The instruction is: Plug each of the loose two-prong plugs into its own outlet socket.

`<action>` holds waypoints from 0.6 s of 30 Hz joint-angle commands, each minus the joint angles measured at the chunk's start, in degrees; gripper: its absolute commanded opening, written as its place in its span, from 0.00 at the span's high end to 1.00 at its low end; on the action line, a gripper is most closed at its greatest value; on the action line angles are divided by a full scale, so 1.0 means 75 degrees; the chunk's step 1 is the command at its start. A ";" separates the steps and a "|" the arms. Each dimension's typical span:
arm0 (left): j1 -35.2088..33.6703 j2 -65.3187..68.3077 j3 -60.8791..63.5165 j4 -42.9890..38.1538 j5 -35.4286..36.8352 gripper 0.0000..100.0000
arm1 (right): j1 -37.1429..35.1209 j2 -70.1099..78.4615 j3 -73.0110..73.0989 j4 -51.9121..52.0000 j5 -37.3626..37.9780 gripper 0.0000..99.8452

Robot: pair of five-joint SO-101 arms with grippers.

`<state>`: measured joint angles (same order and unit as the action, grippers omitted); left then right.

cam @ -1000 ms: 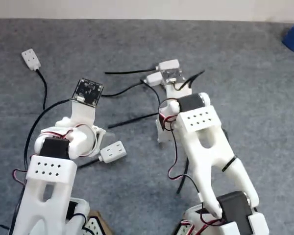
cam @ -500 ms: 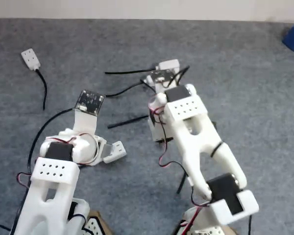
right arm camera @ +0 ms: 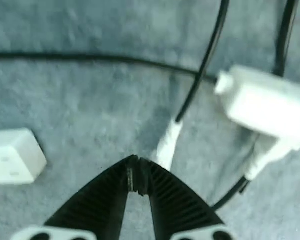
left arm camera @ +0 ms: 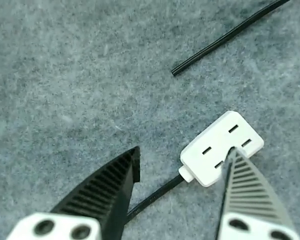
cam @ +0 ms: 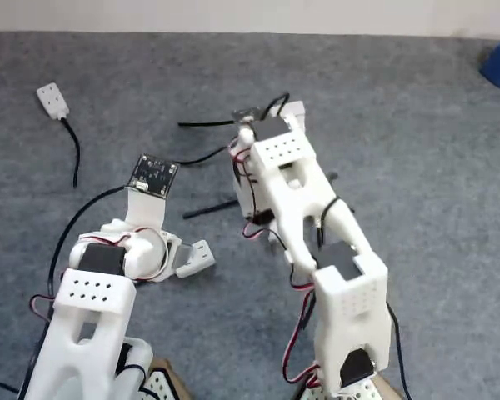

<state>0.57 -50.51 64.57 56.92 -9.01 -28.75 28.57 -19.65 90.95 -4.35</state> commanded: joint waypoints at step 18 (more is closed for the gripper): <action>0.0064 -0.0018 -0.0041 -0.0129 0.0047 0.73 | 0.0545 0.0182 -0.0779 0.0381 0.0445 0.97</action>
<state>0.57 -50.51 64.57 56.92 -9.01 -26.29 31.47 -23.34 93.23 -1.71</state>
